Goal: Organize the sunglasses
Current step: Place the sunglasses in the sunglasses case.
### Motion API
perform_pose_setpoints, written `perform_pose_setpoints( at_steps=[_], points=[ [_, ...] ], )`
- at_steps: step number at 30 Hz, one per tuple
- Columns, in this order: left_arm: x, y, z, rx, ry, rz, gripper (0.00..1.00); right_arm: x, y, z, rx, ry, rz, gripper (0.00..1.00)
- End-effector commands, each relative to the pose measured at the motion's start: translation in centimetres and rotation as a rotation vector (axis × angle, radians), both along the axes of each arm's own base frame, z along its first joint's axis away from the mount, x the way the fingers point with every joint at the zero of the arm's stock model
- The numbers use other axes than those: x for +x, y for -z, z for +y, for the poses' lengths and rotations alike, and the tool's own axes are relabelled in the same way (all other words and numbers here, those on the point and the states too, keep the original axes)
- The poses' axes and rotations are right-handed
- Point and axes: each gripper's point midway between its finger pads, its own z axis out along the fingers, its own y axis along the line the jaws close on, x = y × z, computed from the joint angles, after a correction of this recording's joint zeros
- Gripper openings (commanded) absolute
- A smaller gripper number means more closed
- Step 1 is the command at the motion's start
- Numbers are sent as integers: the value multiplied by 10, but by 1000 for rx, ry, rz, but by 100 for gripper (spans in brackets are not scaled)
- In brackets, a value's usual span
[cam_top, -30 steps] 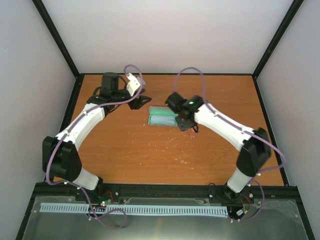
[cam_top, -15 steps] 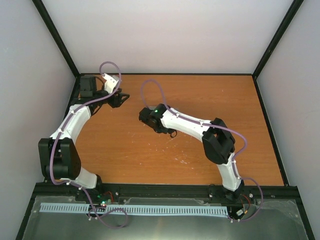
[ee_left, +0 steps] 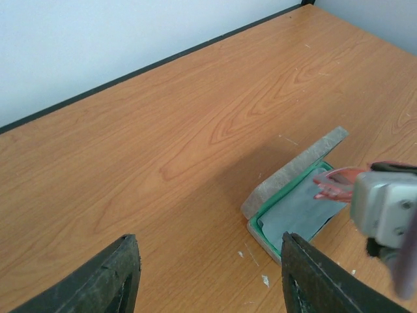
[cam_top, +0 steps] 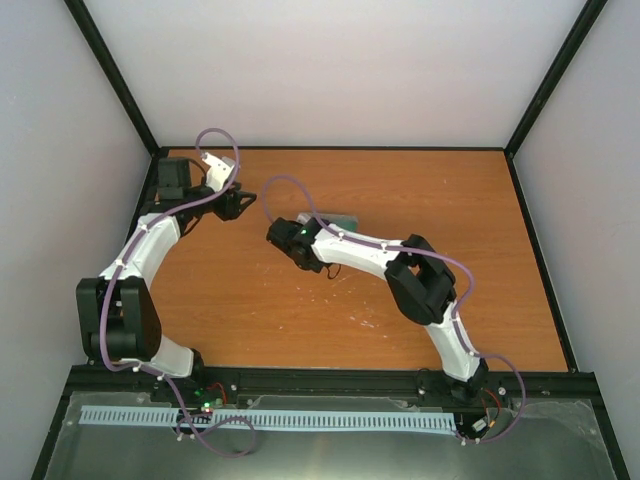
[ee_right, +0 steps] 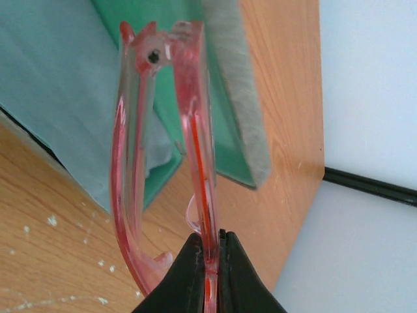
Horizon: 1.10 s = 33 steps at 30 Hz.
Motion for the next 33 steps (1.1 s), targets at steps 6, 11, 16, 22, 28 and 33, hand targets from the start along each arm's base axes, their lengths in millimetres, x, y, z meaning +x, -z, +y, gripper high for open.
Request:
perform_pose_setpoints(
  at_steps=[6,11,16,22,28,33],
  points=[
    [-6,-7,0,-45,5,-7,60,12,44,26,-96,-27,0,3],
    [-7,-8,-2,-58,9,-6,59,23,37,30,-130,-6,-69,3],
    [-7,-7,-3,-70,13,0,58,27,27,31,-131,7,-107,3],
    [-6,-7,-5,-86,18,4,57,31,19,33,-151,3,-147,3],
    [-6,-8,-6,-100,21,7,57,33,14,34,-170,-13,-175,3],
    [-6,-8,-7,-112,27,5,57,34,15,40,-182,-46,-183,3]
  ],
)
